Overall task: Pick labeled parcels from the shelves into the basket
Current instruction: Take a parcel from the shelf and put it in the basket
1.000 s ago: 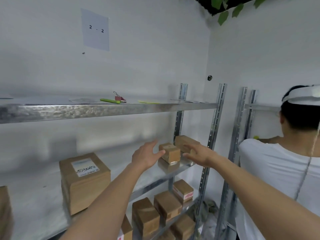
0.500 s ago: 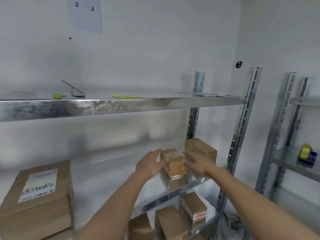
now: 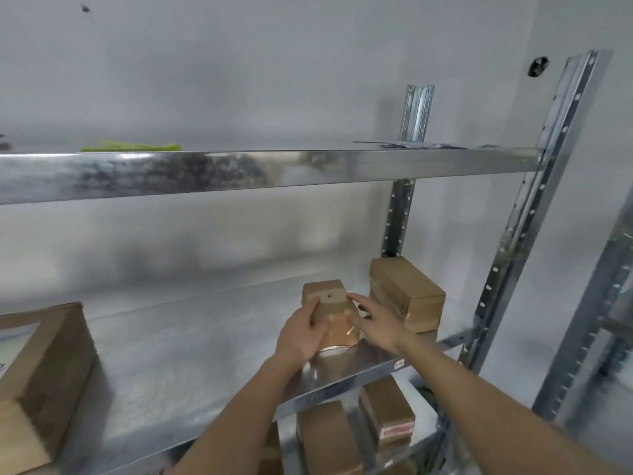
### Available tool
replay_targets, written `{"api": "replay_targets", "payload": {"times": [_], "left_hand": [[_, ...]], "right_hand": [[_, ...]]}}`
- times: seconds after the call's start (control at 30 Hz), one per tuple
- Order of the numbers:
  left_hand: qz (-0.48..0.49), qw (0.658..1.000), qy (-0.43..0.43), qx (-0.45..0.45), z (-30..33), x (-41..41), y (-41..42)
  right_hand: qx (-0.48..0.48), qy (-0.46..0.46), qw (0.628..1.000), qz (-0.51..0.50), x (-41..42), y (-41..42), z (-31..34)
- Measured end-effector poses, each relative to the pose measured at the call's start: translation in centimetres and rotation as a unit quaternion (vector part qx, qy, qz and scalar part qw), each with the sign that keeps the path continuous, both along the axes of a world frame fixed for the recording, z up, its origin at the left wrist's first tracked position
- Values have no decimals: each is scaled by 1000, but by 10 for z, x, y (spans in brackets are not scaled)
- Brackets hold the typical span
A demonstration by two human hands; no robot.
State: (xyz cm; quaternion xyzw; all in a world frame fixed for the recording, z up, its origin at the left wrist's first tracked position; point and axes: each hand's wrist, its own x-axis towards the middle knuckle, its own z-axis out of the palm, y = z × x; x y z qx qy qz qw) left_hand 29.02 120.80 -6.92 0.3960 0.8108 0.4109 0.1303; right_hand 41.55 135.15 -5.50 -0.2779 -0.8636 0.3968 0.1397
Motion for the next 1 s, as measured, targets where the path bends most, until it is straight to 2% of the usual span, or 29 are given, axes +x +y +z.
{"api": "replay_targets", "payload": {"times": [0.1, 0.2, 0.4, 0.53, 0.7, 0.83, 0.9, 1.0], "left_hand": [[9, 998, -47, 46, -1, -3, 7], [21, 993, -83, 77, 1, -3, 8], [22, 985, -113, 129, 10, -8, -14], [6, 984, -103, 148, 30, -10, -38], [7, 972, -159, 175, 51, -13, -65], [5, 978, -128, 167, 63, -15, -82], [0, 979, -112, 173, 66, -17, -91], [29, 968, -141, 208, 72, -21, -105]], "right_hand": [[-42, 37, 998, 9, -3, 5, -1], [-31, 51, 998, 4, -6, 4, -2], [-75, 76, 994, -6, -9, -15, 16], [-114, 69, 991, 32, -11, -32, 32], [-121, 98, 987, 48, -17, -60, 53], [-80, 111, 989, 53, -19, -76, 65], [-92, 123, 987, 48, -21, -82, 70], [-116, 156, 980, 33, -25, -93, 78]]}}
